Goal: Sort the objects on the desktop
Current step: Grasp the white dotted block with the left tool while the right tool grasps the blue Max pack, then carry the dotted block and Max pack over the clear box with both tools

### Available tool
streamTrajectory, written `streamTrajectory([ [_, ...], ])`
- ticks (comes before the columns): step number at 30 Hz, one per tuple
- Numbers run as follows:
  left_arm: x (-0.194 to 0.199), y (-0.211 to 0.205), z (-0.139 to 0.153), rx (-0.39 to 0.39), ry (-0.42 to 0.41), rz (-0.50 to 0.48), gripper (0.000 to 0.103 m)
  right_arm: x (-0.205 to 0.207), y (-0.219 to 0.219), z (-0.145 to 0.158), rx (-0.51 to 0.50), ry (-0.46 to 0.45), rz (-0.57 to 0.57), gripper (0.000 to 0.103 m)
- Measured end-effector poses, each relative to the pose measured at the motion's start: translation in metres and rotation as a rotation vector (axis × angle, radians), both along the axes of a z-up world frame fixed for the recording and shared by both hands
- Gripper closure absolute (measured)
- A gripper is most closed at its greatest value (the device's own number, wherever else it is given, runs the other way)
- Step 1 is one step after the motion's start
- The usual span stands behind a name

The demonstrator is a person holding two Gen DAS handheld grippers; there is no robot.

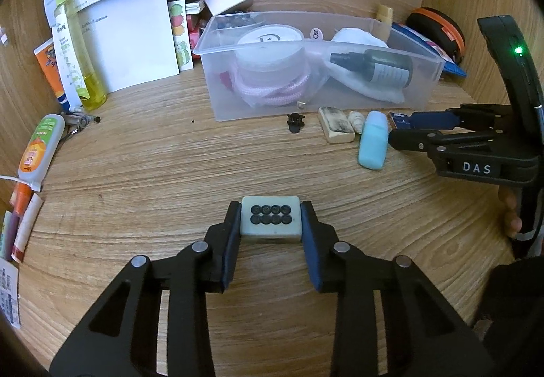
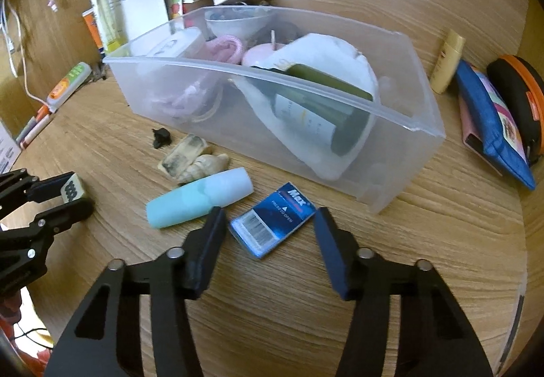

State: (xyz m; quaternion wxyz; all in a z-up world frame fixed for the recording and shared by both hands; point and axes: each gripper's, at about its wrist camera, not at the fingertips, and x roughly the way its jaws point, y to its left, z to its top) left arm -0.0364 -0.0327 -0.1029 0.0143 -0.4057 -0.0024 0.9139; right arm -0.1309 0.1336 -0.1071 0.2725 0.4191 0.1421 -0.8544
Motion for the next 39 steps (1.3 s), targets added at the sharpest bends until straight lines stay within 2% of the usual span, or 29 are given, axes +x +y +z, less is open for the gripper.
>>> streamTrajectory([
  [2,0.0,-0.001,0.0,0.003,0.001,0.007,0.07,0.0,-0.002,0.0,0.0,0.003,0.004,0.066],
  [3,0.0,-0.001,0.0,0.006,0.001,0.009,0.07,0.0,-0.001,0.0,-0.004,0.002,0.006,0.074],
  [5,0.0,-0.004,0.001,0.018,0.001,0.02,0.07,-0.001,-0.001,0.001,-0.005,0.001,0.002,0.078],
  [15,0.001,-0.011,0.02,0.044,0.056,0.055,0.07,0.007,0.005,0.008,-0.025,0.023,-0.006,0.079],
  [26,-0.002,-0.005,0.055,0.064,0.142,0.044,0.07,0.019,0.023,0.052,-0.106,0.112,-0.017,0.079],
  [39,-0.035,0.001,0.089,0.045,0.199,0.061,0.07,0.012,0.023,0.088,-0.177,0.188,0.028,0.079],
])
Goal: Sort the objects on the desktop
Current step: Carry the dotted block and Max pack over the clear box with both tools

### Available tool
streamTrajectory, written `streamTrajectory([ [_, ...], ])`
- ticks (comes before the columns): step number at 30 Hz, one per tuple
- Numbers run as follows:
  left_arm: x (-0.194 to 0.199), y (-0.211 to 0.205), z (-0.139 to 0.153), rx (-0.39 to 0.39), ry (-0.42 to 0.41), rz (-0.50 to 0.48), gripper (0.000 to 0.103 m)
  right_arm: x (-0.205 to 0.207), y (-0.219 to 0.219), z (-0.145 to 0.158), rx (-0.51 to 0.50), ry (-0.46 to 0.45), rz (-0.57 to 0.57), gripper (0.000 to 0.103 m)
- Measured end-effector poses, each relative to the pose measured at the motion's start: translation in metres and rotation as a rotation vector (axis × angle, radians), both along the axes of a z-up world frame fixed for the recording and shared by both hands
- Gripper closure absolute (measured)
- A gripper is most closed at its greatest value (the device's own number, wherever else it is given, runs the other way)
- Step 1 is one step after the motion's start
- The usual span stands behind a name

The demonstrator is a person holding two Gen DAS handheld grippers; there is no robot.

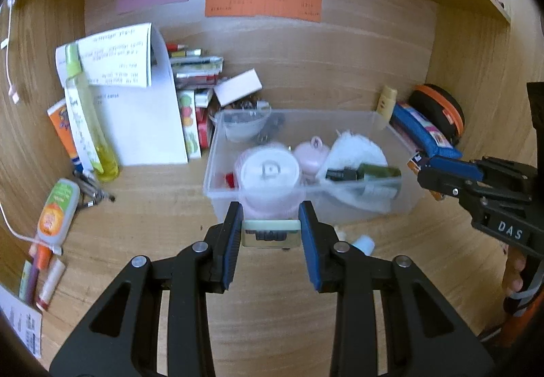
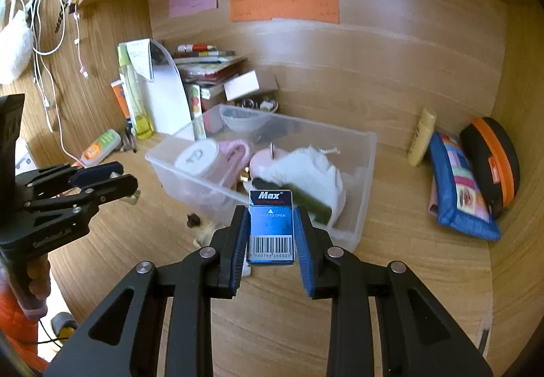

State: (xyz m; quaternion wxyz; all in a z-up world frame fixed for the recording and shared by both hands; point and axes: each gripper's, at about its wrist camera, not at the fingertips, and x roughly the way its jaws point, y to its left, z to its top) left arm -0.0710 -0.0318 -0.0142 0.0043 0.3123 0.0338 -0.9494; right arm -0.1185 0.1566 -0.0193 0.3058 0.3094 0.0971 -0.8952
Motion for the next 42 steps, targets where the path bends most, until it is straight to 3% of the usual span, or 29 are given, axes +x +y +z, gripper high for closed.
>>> streamTrajectory([
  [10,-0.034,-0.009,0.024,0.109,0.021,-0.033,0.07,-0.022,0.005,0.019,-0.036,0.039,-0.008,0.078],
  [20,-0.073,0.004,0.035,0.089,0.026,-0.062,0.07,-0.053,0.002,0.025,-0.044,0.04,-0.026,0.078],
  [42,-0.143,0.036,-0.013,0.069,-0.102,-0.144,0.07,-0.099,-0.018,-0.018,0.038,-0.05,-0.069,0.078],
])
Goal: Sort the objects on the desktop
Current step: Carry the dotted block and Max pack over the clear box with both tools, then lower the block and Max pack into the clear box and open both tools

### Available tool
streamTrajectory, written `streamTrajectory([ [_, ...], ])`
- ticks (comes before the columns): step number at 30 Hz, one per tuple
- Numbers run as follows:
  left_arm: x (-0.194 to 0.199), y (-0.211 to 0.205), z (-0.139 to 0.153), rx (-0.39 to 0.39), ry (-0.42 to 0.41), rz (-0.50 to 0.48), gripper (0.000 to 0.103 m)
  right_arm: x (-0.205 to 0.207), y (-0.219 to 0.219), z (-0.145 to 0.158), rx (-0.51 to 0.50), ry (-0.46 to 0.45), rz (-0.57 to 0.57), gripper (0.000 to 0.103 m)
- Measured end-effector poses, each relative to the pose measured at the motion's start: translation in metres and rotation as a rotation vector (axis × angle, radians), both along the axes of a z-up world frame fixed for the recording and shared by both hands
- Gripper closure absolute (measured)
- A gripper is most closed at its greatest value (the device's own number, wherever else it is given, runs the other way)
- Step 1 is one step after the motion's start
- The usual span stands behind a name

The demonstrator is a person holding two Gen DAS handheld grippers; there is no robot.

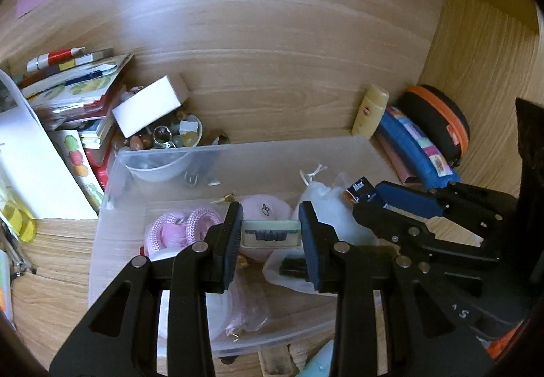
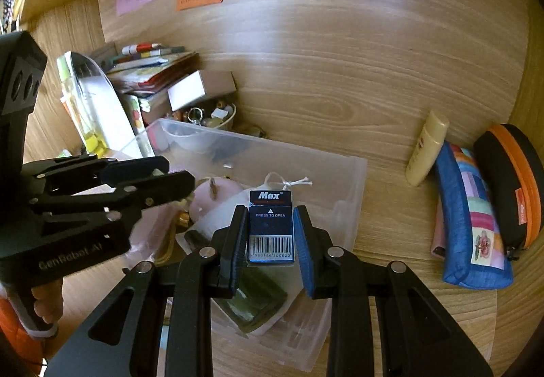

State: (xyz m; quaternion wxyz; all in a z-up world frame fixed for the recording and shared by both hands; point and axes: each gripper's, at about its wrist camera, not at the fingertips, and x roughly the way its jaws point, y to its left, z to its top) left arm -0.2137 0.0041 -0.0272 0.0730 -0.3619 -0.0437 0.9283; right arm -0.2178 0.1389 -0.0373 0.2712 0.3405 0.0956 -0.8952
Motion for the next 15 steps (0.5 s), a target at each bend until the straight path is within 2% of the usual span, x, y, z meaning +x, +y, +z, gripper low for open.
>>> streamTrajectory([
  [12,0.0017,-0.0052,0.0022,0.006,0.014,0.018,0.07,0.0034,-0.0069,0.0025,0.046,0.06,0.004,0.078],
  [14,0.0026,-0.0059,0.0034,0.009,0.016,0.02,0.064,0.0037,-0.0079,0.0036,0.05,0.066,0.002,0.074],
  [15,0.0035,-0.0067,0.0042,0.013,0.016,0.02,0.052,0.0042,-0.0076,0.0046,0.05,0.071,0.0,0.068],
])
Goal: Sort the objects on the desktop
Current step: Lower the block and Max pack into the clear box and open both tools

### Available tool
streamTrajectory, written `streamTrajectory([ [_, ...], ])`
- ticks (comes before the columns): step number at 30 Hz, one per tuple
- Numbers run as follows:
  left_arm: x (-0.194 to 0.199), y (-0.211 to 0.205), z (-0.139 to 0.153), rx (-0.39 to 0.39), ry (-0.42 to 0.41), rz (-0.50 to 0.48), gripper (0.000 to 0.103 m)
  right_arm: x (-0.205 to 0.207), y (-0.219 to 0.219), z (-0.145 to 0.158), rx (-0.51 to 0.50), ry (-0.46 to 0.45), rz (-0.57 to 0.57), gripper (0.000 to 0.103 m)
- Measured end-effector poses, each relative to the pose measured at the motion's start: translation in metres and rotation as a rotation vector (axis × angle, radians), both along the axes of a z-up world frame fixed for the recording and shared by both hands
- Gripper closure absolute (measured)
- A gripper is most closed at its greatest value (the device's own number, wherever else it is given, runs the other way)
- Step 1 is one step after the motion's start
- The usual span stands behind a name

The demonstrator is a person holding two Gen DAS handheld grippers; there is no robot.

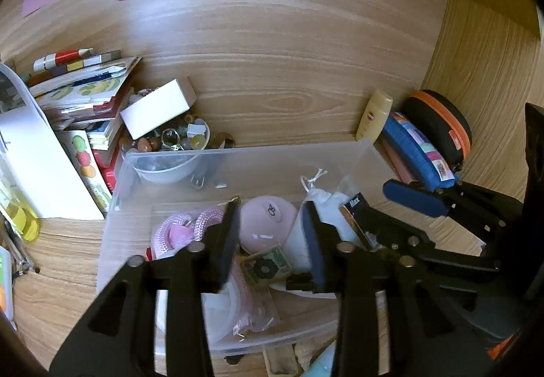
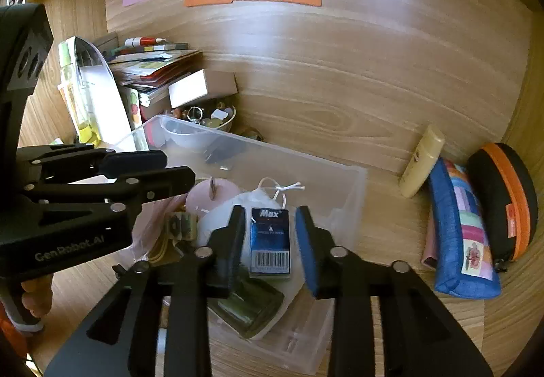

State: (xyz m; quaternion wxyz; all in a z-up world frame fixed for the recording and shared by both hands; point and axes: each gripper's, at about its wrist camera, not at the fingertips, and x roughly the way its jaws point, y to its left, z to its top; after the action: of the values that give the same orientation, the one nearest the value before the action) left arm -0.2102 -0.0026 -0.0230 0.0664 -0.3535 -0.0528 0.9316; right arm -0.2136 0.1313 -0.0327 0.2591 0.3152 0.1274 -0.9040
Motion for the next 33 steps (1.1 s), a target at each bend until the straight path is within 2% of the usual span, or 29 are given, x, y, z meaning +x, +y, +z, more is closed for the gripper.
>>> streamTrajectory([
  [1,0.002,-0.001,0.001,0.006,0.006,0.006,0.045,0.001,0.0,0.001,0.0,0.006,-0.004,0.062],
  [5,0.008,-0.001,0.01,0.003,0.031,0.026,0.045,0.006,0.003,0.009,-0.001,0.038,-0.011,0.055],
  [10,0.02,-0.001,0.022,-0.035,0.067,0.066,0.037,0.017,0.004,0.02,0.009,0.096,-0.028,0.033],
  [12,0.026,-0.003,0.026,-0.045,0.084,0.087,0.033,0.024,0.004,0.025,0.011,0.12,-0.036,0.028],
  [17,0.046,-0.013,0.037,-0.041,0.118,0.112,0.028,0.039,0.005,0.032,0.007,0.142,-0.034,0.027],
  [20,0.058,-0.017,0.041,-0.043,0.129,0.126,0.017,0.046,0.004,0.033,0.008,0.14,-0.033,0.027],
  [21,0.062,-0.019,0.041,-0.045,0.13,0.131,0.011,0.048,0.004,0.034,0.007,0.137,-0.033,0.024],
  [22,0.066,-0.021,0.041,-0.044,0.134,0.136,0.01,0.051,0.004,0.033,0.007,0.131,-0.032,0.02],
  [33,0.098,-0.049,0.022,-0.071,0.083,0.176,0.01,0.084,0.004,0.026,-0.013,0.078,0.003,0.018],
])
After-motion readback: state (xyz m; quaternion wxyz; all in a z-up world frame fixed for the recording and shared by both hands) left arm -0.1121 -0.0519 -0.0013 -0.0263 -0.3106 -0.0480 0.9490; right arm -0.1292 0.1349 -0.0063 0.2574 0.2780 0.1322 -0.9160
